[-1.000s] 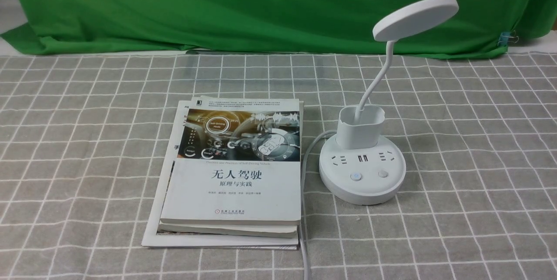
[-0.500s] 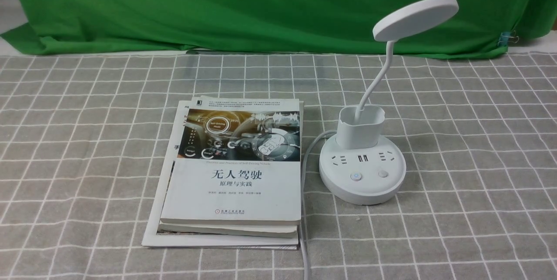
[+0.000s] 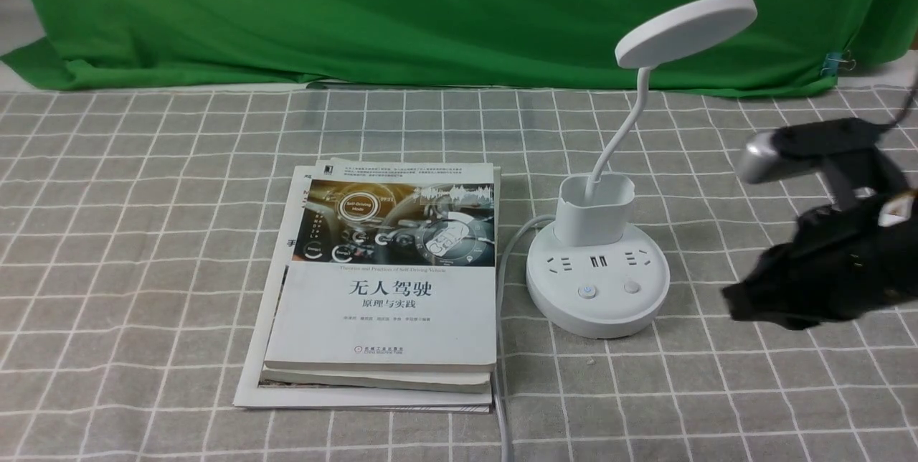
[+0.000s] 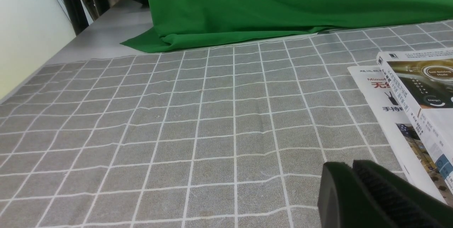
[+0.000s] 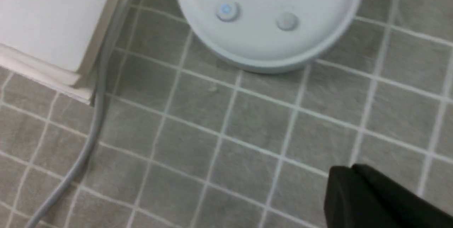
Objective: Turn on the desk lamp on the grey coffee tablecloth with your hand.
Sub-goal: 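Press the button on the base of the white desk lamp with the right gripper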
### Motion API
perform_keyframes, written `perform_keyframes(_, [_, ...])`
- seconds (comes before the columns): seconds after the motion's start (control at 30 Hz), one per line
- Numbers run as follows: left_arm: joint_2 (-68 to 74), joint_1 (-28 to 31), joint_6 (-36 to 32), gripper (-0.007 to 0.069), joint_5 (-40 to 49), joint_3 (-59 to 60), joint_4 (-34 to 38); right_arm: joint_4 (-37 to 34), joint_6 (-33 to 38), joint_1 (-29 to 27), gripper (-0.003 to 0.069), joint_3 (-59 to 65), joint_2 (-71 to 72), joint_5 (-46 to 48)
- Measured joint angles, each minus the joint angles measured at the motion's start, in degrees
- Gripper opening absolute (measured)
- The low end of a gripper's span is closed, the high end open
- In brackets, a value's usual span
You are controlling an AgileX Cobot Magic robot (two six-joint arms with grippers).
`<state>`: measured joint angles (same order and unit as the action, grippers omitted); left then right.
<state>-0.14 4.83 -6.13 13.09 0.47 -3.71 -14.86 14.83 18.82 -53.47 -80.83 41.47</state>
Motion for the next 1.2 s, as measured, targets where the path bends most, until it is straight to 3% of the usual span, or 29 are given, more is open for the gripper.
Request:
perform_keyframes(0.13, [0.00,0.00,0.07,0.0019,0.00,0.00,0.00,-0.12,0.52,3.51,0.0031,-6.67,-9.73,-0.38])
perform_keyframes(0.53, [0.00,0.00,0.02,0.0019,0.00,0.00,0.00,2.37,0.97,2.85,0.0031,-18.25,-25.16,-1.50])
perform_keyframes(1.2, [0.00,0.00,-0.05,0.0019,0.00,0.00,0.00,2.54,0.20,1.37,0.0031,-20.58,-27.04,-0.48])
